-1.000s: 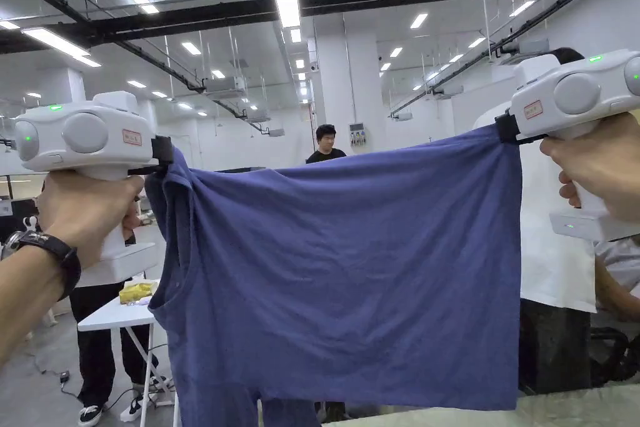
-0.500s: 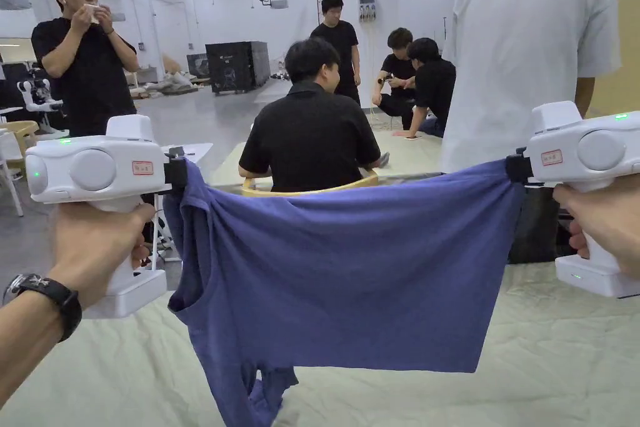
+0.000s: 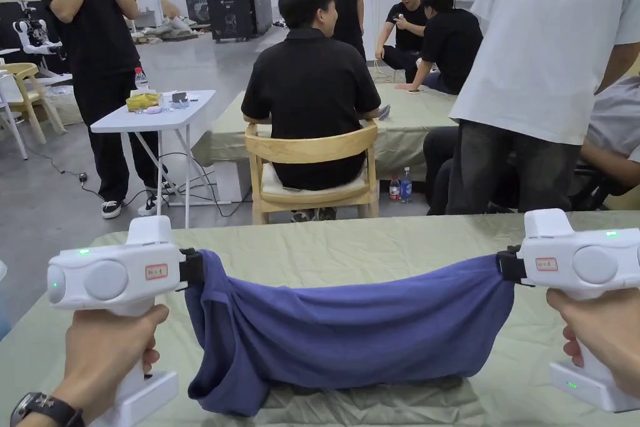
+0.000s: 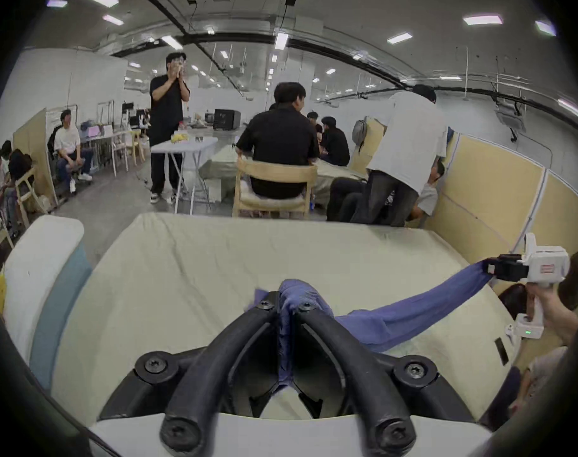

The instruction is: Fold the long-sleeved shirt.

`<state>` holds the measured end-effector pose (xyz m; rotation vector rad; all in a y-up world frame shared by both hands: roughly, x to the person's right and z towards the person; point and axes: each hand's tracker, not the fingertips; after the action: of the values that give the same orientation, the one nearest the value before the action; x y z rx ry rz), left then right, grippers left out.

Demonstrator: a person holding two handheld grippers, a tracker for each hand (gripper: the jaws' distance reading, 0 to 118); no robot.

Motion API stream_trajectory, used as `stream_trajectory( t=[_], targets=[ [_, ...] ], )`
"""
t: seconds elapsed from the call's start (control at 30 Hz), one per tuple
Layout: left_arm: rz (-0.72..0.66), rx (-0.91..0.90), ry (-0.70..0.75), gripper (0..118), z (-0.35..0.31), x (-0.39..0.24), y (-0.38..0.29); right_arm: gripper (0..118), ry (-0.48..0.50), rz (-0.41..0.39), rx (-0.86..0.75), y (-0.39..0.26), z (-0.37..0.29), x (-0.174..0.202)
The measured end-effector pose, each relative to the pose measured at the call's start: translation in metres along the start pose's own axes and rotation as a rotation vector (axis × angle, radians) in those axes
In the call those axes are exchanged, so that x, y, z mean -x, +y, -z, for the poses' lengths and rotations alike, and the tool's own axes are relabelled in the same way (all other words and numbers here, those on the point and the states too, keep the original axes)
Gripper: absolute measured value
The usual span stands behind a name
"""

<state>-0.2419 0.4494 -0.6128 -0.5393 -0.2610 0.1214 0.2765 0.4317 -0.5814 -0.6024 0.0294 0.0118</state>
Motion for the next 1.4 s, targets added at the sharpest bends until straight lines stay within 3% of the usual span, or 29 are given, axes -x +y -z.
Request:
stream_trajectory(
  t=[0.07,0.3,0.4,0.73,0.87,1.03,1.4],
  targets=[
    [-0.007,0.000,0.014,5,-0.015,-0.003,-0.025,5,0.011,-0.026,0.027,-0.023,-0.008,-0.002],
    [0.021,0.077,-0.018,5,-0.080,-0.011,-0.109,5,0.050,0.018,0.085,-0.112,-0.056,-0.002],
    [-0.015,0.121,-0.020,5,-0.105,-0.008,-0.150,5,0.063,-0.009,0.115,-0.149,-0.077,0.001],
    [-0.010,0.202,-0.005,5,-0.166,0.008,-0.255,5,0.092,0.049,0.192,-0.251,-0.136,-0.004],
    [0.000,0.266,-0.005,5,-0.174,0.012,-0.292,5,0.104,0.070,0.230,-0.280,-0.142,-0.004],
    [-0.005,0.355,0.011,5,-0.170,0.013,-0.336,5,0.096,0.038,0.298,-0.306,-0.139,-0.001],
    [-0.052,0.510,0.042,5,-0.153,0.017,-0.383,6,0.098,0.070,0.440,-0.347,-0.119,-0.006]
  ],
)
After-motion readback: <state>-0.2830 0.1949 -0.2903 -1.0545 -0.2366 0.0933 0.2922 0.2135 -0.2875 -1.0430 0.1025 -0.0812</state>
